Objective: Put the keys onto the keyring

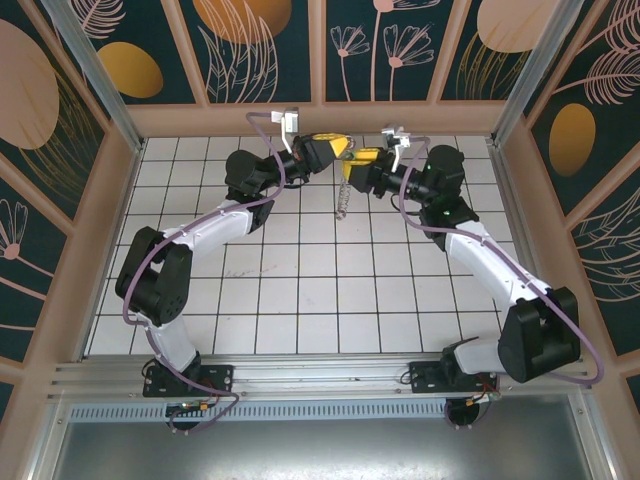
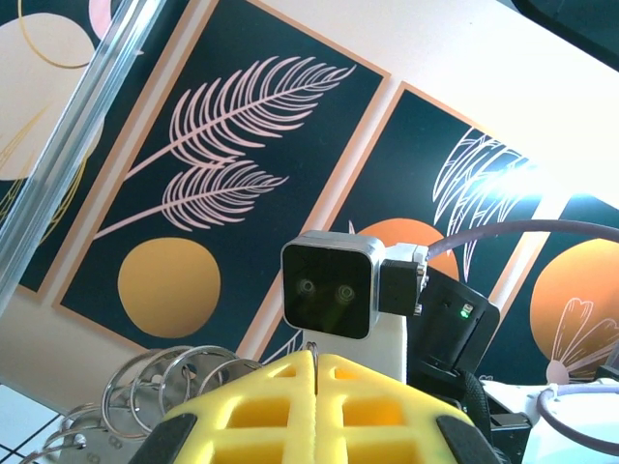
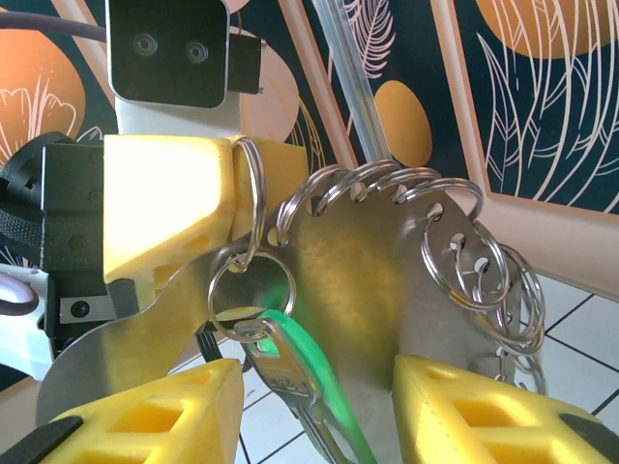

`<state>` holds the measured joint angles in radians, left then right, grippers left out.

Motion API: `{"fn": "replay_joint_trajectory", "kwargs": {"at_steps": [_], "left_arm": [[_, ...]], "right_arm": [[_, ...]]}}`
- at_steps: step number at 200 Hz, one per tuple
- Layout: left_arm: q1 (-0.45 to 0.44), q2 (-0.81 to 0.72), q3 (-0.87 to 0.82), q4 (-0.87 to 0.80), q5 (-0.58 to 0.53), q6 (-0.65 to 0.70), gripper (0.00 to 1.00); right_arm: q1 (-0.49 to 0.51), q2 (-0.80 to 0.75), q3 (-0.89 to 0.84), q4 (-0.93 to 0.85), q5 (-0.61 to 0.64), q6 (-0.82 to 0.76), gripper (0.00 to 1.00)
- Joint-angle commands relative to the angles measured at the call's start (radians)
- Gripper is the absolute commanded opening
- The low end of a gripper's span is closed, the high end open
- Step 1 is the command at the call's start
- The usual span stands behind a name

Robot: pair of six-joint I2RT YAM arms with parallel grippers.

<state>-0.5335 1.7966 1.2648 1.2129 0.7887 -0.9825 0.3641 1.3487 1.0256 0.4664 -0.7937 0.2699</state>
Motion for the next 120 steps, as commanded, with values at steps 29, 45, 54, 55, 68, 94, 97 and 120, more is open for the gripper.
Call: {"fn": "replay_joint_trajectory", "kwargs": {"at_steps": [29, 45, 54, 55, 68, 94, 97, 120], "left_arm": [[-0.005, 0.009, 0.038, 0.066, 0.015, -0.017, 0.00], [-0.005, 0.008, 0.037, 0.063, 0.013, -0.014, 0.00], [-0.005, 0.009, 0.036, 0.063, 0.012, -0.013, 0.00], [-0.006, 0.009, 0.036, 0.063, 0.012, -0.012, 0.00], [-0.006, 0.007, 0.036, 0.061, 0.009, -0.012, 0.00], [-0.006, 0.006, 0.032, 0.056, 0.002, -0.007, 0.00], [-0.005, 0.005, 0.031, 0.056, 0.000, -0.006, 0.00], [-0.006, 0.000, 0.030, 0.042, -0.008, 0.007, 0.00]], "right_arm": [[0.009, 0.006, 0.028, 0.000, -0.032, -0.032, 0.37], [0.009, -0.004, 0.022, -0.010, -0.029, -0.038, 0.27], [0.008, -0.012, 0.016, -0.012, -0.027, -0.040, 0.22], [0.008, -0.012, 0.015, -0.013, -0.028, -0.040, 0.22], [0.008, -0.025, 0.008, -0.018, -0.023, -0.043, 0.14], [0.006, -0.047, 0.000, -0.047, -0.013, -0.055, 0.02], [0.006, -0.050, -0.002, -0.050, -0.011, -0.056, 0.00], [0.003, -0.073, -0.008, -0.082, 0.003, -0.068, 0.00]]}}
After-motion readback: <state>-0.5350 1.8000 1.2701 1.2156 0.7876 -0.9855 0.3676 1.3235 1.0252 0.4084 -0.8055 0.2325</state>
